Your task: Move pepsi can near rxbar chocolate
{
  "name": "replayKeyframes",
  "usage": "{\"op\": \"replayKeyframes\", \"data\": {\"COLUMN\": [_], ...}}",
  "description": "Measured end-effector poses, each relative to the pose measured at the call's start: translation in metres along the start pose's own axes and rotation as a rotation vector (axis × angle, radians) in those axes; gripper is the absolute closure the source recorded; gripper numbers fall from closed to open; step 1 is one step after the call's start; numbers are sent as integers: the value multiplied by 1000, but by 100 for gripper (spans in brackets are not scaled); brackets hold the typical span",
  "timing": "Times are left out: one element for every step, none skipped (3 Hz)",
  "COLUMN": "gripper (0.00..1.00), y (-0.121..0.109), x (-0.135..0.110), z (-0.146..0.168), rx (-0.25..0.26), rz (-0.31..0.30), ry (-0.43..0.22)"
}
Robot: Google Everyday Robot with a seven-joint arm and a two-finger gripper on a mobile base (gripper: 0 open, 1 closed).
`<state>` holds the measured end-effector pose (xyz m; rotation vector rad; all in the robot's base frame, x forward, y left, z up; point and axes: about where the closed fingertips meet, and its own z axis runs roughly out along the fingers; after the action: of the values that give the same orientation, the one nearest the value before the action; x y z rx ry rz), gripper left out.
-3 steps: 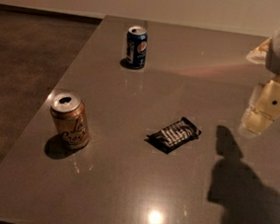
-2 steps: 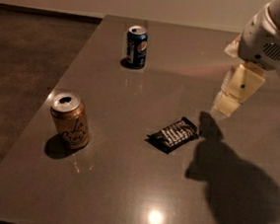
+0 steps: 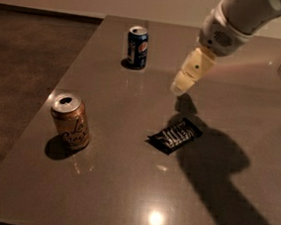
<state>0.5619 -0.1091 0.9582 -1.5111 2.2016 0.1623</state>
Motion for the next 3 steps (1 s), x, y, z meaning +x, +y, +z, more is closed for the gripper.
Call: {"op": "replayKeyframes", "data": {"gripper": [0,0,0], "y": [-19,-37,-63], "x": [-24,-51,-73], "z": [31,61,83], "rx": [14,35,75], "rz": [57,92,135], "ry": [-43,-79,-102]}}
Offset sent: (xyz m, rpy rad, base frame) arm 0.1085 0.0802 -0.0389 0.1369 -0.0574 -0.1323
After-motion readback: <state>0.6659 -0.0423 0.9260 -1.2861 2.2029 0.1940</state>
